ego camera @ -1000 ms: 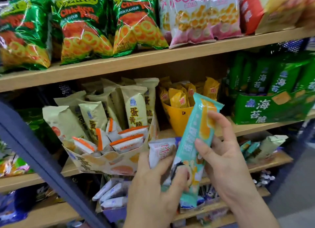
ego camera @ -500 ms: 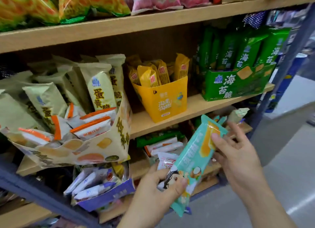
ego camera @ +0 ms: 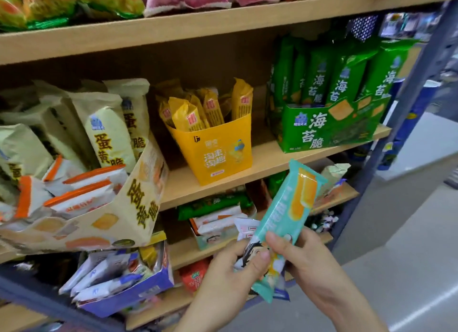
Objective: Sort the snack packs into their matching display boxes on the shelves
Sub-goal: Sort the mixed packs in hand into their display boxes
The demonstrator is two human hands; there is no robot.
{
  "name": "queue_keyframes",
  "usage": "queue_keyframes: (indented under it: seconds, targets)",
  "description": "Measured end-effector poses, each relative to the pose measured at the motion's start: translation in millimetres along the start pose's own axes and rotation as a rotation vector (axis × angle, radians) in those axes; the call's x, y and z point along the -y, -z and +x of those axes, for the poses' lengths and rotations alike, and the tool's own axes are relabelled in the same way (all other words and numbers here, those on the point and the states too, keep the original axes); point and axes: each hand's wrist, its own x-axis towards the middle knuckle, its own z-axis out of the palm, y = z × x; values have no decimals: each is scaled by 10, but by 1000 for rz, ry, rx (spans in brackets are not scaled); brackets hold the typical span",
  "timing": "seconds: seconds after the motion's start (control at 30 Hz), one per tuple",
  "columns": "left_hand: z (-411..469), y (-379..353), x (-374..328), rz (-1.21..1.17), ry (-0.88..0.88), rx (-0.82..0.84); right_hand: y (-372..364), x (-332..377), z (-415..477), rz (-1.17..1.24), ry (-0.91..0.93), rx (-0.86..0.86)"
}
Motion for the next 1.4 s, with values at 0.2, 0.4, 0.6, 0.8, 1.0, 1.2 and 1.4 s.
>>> queue_keyframes:
  seconds: [0.2,0.4,0.6,0.8,1.0,1.2,1.4]
  targets:
    - [465,-541,-192,-151,10,-237,340,295,275,118,81,-99]
    - [855,-894,-370,-280,29,-312,907,649,540,59,112,-3]
    - [1032,-1069,-364,-369,72,-405,1188,878,702,-84,173,114]
    - [1012,-1067,-389,-393,32,-415,1171,959,727,-268,325,73]
    - [719,-707,-482,-362,-77,-500,1027,1083,843,-55,347,-107]
    - [315,-361,-493,60,-167,-642,418,1061,804,492,-47,112]
    - [13,-6,-415,660,-136,-693,-328,959,696,256,-113,347]
